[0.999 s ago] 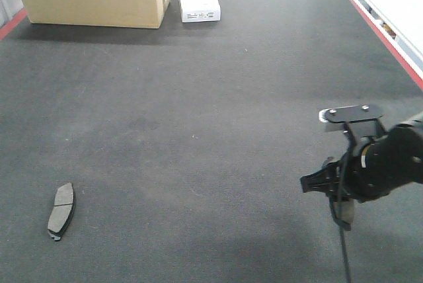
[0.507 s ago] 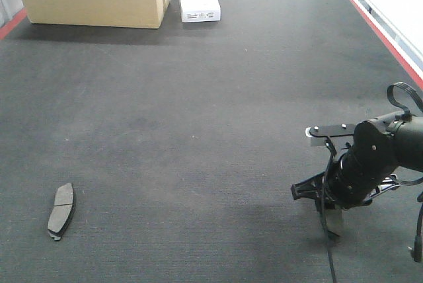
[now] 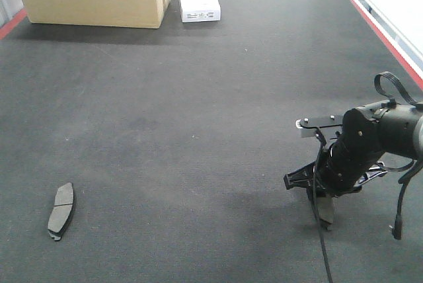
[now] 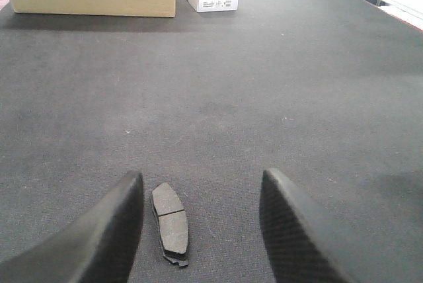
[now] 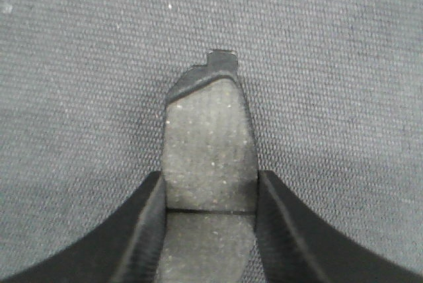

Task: Move and align brake pads A on conveyor
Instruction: 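Lower the right gripper's brake pad onto the belt and open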

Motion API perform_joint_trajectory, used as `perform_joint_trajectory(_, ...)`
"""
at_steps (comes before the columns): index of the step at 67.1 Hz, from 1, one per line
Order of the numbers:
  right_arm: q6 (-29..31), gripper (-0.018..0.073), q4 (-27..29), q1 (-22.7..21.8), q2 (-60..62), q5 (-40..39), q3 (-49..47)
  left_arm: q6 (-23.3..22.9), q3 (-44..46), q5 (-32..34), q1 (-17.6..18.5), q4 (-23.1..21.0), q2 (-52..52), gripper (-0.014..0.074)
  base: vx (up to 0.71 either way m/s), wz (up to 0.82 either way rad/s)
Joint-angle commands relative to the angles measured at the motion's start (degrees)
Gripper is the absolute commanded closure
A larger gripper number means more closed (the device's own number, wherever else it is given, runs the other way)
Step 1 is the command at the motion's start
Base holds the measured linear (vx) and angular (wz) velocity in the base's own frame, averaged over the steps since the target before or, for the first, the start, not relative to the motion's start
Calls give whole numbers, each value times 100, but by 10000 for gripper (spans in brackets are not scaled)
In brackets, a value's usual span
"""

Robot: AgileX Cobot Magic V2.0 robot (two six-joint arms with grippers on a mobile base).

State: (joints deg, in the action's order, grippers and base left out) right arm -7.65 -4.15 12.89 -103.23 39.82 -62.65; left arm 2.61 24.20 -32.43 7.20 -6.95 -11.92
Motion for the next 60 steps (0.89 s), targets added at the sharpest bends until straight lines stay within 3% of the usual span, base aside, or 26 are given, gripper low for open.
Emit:
perform_joint_trajectory(1, 1, 157, -50, -26, 221, 17, -185, -18, 125, 419, 26, -68, -60, 224, 0, 0)
perform_joint_trajectory(10, -131, 71, -50, -26, 320, 121, -185, -18, 125, 419, 26, -68, -60, 224, 0, 0)
perform_joint_trajectory(24, -166, 72, -27, -26, 1066, 267, -114, -18, 125, 419, 26, -68, -60, 224, 0, 0)
perform_joint_trajectory(60, -87, 75, -69, -26, 5154, -443, 1757, -18, 125, 419, 26, -68, -60, 224, 0, 0)
